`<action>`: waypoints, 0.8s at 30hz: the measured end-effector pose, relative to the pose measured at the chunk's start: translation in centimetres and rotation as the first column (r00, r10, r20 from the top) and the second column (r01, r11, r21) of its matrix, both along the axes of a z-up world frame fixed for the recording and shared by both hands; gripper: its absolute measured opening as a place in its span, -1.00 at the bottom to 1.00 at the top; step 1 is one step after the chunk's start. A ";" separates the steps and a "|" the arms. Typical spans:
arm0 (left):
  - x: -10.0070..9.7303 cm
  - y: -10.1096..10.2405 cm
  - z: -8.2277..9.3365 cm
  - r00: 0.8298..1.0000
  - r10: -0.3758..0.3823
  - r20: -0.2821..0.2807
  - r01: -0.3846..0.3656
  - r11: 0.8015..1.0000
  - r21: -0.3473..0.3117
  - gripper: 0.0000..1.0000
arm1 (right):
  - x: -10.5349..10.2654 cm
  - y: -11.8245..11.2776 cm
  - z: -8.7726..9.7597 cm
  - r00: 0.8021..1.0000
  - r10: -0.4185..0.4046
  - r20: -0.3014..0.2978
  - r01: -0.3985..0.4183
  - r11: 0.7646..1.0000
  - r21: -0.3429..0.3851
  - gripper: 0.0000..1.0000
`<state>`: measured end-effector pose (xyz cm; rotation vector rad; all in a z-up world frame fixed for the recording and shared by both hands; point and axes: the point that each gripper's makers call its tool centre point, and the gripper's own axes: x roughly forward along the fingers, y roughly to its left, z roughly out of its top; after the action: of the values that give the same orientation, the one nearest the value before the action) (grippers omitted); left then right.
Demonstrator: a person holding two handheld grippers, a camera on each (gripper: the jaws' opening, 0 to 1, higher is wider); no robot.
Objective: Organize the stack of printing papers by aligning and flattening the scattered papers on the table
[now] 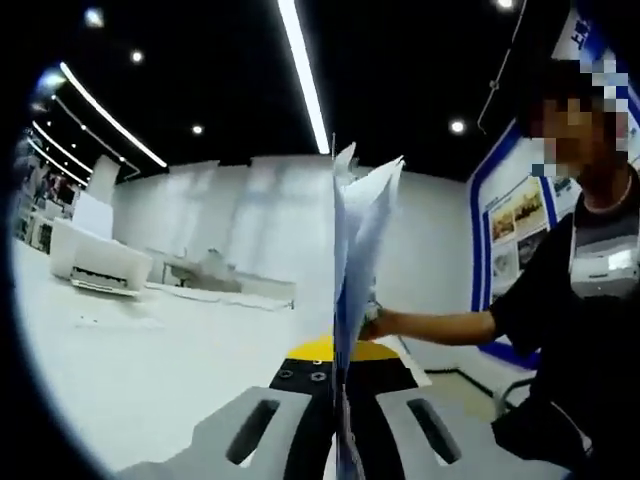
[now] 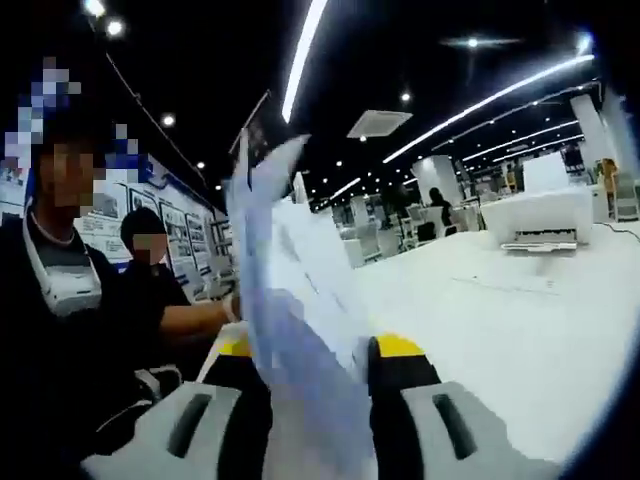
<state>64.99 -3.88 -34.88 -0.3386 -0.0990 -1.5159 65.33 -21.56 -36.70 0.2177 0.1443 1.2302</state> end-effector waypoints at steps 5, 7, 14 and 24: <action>-0.8 -0.2 -0.1 1.000 -0.031 0.000 0.031 0.999 -0.010 -0.90 | 1.9 -0.4 0.2 0.999 -0.040 0.016 0.039 0.998 0.058 0.20; -1.7 -0.5 -0.3 0.997 -0.074 0.017 0.074 0.997 -0.007 -0.90 | 2.5 0.4 -0.3 0.999 -0.028 -0.029 0.030 0.998 0.063 0.64; -1.1 -0.4 -1.1 0.997 -0.081 -0.009 0.081 0.996 -0.041 -0.90 | 1.0 2.4 -0.2 0.989 0.132 0.070 -0.135 0.990 0.030 -0.11; 1.4 -1.1 0.1 0.997 0.032 0.070 -0.035 0.998 0.047 -0.89 | -0.4 1.3 4.1 0.984 0.147 0.095 -0.144 0.989 -0.046 -1.00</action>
<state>66.44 -4.98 -34.76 -0.2445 -0.1220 -1.4945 64.97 -20.25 -32.57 0.1139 0.0998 1.3797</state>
